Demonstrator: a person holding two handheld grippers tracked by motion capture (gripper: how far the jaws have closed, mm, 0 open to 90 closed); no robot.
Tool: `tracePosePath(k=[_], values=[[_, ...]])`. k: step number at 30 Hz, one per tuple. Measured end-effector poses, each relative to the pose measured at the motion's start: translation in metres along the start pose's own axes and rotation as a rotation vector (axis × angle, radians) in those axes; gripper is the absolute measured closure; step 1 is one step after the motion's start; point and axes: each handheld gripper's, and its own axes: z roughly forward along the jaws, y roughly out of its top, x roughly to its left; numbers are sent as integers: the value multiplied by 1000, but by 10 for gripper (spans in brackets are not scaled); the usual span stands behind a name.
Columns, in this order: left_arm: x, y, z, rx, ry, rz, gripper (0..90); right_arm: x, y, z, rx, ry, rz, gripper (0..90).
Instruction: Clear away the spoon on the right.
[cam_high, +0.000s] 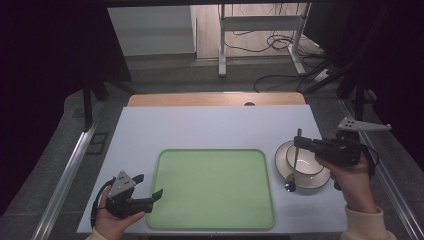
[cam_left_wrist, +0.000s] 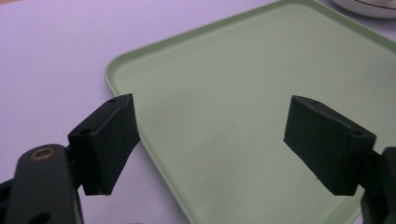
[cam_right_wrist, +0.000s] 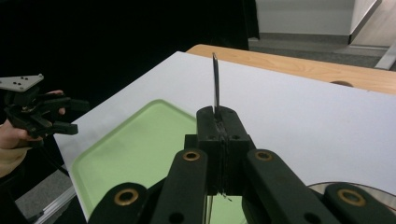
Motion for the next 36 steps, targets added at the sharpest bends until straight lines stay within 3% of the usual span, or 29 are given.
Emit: tracePosePath(k=[18, 36], values=[[0, 0, 0, 0, 0, 3, 172, 14, -4, 16, 29, 31, 9, 884], [0, 0, 0, 1, -3, 3, 172, 33, -9, 46, 79, 72, 29, 882]])
